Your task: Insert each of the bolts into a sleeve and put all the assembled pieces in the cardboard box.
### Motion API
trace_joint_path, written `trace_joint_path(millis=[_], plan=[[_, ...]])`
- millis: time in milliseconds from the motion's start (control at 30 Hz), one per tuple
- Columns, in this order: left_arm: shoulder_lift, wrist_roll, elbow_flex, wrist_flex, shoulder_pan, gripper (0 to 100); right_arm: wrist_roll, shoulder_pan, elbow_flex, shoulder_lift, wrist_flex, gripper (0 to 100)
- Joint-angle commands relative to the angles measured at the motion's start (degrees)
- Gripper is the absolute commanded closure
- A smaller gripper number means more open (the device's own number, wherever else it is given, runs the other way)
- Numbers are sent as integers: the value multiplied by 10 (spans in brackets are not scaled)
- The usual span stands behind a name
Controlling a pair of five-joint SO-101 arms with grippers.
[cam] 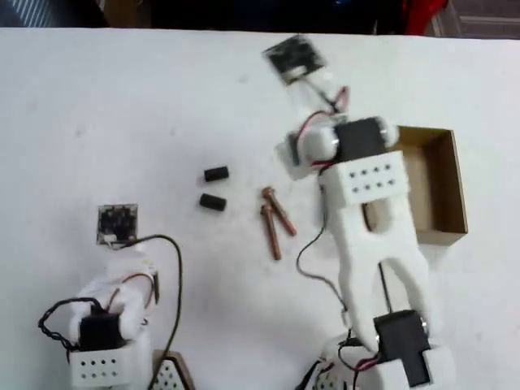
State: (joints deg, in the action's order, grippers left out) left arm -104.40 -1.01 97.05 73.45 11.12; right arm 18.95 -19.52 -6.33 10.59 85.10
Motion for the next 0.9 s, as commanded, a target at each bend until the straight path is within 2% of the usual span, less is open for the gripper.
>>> trace_joint_path(millis=[0,200,400,500,667,867], plan=[[-4,1,-1,-12,47,976,0,-54,7,26,-2,818],[-4,-1,-1,-9,51,976,76,-129,98,26,-86,818],[-4,-1,-1,2,52,976,134,-167,190,25,-187,818],[-4,3,-1,2,80,976,165,-176,222,25,-216,818],[-4,2,-1,1,95,976,171,-185,224,-14,-238,818],[-4,0,-1,1,95,976,171,-203,157,-122,-233,817]])
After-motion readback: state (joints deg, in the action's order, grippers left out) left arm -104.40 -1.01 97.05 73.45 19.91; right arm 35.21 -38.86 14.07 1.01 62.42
